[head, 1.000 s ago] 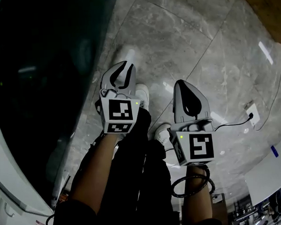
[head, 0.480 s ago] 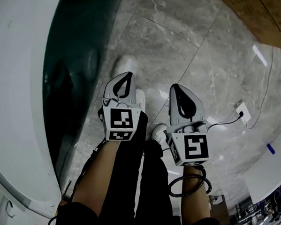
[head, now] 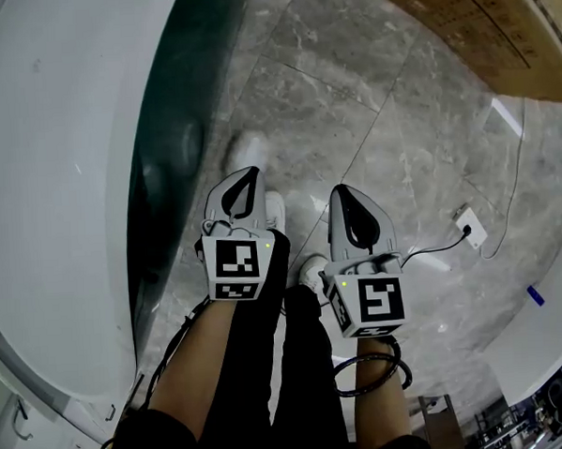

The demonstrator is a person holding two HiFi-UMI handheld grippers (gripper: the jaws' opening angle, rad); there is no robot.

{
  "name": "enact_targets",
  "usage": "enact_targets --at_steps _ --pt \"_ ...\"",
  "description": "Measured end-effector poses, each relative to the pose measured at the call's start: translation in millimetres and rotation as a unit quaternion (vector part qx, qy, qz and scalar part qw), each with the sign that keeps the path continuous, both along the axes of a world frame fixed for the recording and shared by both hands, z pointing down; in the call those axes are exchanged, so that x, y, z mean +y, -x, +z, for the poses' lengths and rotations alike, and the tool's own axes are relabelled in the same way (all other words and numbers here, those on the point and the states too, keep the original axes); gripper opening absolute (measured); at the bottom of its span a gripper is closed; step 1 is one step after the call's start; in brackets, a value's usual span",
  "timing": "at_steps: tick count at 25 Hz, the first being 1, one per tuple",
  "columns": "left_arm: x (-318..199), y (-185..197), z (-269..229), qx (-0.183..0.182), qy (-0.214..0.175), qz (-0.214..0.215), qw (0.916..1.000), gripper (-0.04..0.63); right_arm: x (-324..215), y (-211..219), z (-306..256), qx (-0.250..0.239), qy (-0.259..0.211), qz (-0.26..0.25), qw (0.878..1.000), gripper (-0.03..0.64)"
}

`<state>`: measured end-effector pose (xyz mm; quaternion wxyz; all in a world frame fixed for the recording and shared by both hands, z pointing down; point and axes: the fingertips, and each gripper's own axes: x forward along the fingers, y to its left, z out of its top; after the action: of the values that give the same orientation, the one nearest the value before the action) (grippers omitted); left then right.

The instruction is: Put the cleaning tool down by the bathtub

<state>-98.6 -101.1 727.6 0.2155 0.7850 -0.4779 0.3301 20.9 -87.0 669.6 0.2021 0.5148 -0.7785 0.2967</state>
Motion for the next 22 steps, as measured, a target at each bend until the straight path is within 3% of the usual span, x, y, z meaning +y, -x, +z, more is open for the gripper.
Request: enact_targets --at_steps 17,22 --pt "-17.5 -17.9 -152.0 0.030 -0.060 0.016 0.9976 0.000 -29.9 -17.1 -132.1 0.008 -0.062 0.025 0.998 0.012" --pt "-19.5 -23.3 -196.6 0.038 -0.077 0.016 0.9962 0.000 -34.7 -21.5 -181.2 -0.003 -0.099 0.037 0.994 0.013"
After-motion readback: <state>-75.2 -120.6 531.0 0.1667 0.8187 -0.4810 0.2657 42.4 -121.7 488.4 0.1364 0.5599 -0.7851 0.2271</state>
